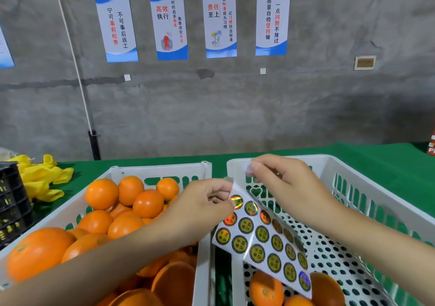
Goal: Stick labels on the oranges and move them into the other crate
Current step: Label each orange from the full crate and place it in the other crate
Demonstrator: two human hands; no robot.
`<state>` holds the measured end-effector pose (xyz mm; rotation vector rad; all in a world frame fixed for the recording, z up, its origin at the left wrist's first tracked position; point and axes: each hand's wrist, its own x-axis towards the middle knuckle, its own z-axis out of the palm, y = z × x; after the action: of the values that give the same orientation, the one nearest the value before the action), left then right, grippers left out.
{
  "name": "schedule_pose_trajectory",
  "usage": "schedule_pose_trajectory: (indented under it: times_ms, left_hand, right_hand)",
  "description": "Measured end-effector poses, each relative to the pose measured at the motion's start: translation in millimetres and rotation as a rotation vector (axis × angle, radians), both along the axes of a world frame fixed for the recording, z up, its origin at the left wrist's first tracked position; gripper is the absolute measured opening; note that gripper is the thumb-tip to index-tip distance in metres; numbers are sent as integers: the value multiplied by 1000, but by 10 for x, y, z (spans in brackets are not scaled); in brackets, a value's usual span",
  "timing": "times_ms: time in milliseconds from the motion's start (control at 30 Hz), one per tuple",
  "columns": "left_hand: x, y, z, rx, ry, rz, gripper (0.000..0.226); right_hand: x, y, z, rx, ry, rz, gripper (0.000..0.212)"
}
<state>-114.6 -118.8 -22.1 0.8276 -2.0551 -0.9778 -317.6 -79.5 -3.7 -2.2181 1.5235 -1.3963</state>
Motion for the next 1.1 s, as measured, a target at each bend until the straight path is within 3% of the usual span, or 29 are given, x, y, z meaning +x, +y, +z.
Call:
schedule_pose_trajectory:
  times_ms: [67, 133, 233, 400, 700, 767, 867, 933, 1000, 1100]
  left_hand:
    - [-14, 42, -20, 8, -57, -38, 17]
    - [-40, 88, -23, -17, -86, -94, 24]
    - [-74, 183, 32, -66, -87, -192, 16]
    - [-60, 191, 25, -92, -117, -239, 15]
    - [-14, 81, 97, 47, -106, -120, 22]
    - [134, -105, 150, -115, -271, 34, 23]
    - [519, -496, 217, -514, -825, 431, 25]
    - [786, -706, 185, -421, -1121, 607, 47]
    - [971, -853, 126, -238, -1325, 610, 64]
    - [1100, -986, 83, -169, -1369, 511, 76]
  right_hand:
    - [2, -4, -6, -53, -19, -42, 23]
    - [30, -2, -28, -88, 54, -57, 28]
    - [111, 9, -106, -62, 157, 31, 38]
    - [167, 7, -183, 77, 32, 137, 30]
    - [119, 26, -91, 89, -35, 38, 68]
    - [99, 25, -84, 164, -12, 12, 76]
    - [82, 32, -118, 239, 162, -14, 76]
    - [86, 36, -147, 228, 287, -46, 77]
    - [82, 31, -164, 215, 342, -68, 79]
    - [74, 27, -166, 217, 381, -66, 79]
